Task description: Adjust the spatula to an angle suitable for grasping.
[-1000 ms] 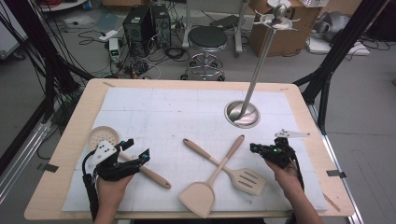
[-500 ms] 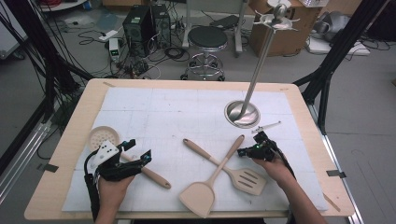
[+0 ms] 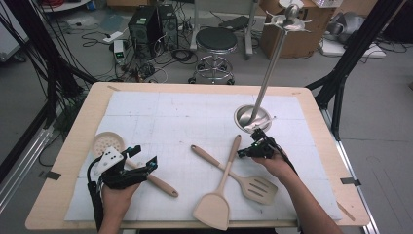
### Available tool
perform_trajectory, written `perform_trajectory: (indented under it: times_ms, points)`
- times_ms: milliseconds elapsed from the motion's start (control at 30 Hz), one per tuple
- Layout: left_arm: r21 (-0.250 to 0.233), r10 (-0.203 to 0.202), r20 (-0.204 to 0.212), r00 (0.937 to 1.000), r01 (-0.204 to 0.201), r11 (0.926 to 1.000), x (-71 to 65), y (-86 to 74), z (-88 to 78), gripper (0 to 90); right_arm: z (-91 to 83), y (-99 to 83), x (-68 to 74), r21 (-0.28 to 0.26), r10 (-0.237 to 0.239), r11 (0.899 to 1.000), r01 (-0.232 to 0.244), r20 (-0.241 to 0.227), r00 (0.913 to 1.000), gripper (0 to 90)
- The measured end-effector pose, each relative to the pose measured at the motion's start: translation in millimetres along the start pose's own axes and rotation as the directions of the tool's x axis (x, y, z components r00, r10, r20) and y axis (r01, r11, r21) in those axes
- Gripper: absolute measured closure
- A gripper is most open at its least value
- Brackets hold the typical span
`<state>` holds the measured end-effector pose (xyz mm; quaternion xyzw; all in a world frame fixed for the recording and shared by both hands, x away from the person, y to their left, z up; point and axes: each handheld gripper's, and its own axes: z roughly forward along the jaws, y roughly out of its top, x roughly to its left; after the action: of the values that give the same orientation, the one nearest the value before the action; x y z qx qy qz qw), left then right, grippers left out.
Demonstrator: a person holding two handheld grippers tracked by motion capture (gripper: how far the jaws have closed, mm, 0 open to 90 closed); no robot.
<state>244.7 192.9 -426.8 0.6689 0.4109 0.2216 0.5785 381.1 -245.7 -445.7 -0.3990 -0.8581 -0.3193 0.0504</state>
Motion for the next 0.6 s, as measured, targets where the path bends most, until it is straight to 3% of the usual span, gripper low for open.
perform_trajectory:
  times_ms: [200, 600]
  points:
    - [-0.002, -0.003, 0.0, 1.0, 0.003, 1.0, 0.4, 0.0, -0.2, 24.7, 6.7, 11.6, 3.1, -0.002, -0.018, 1.0, 0.018, -0.003, 0.9998, 89.7]
    - [-0.011, -0.002, 0.005, 1.0, 0.003, 0.9999, 1.2, 0.4, -1.4, 24.7, 12.8, 22.8, 4.7, -0.019, 0.018, 1.0, -0.017, 0.017, 0.9997, 89.7]
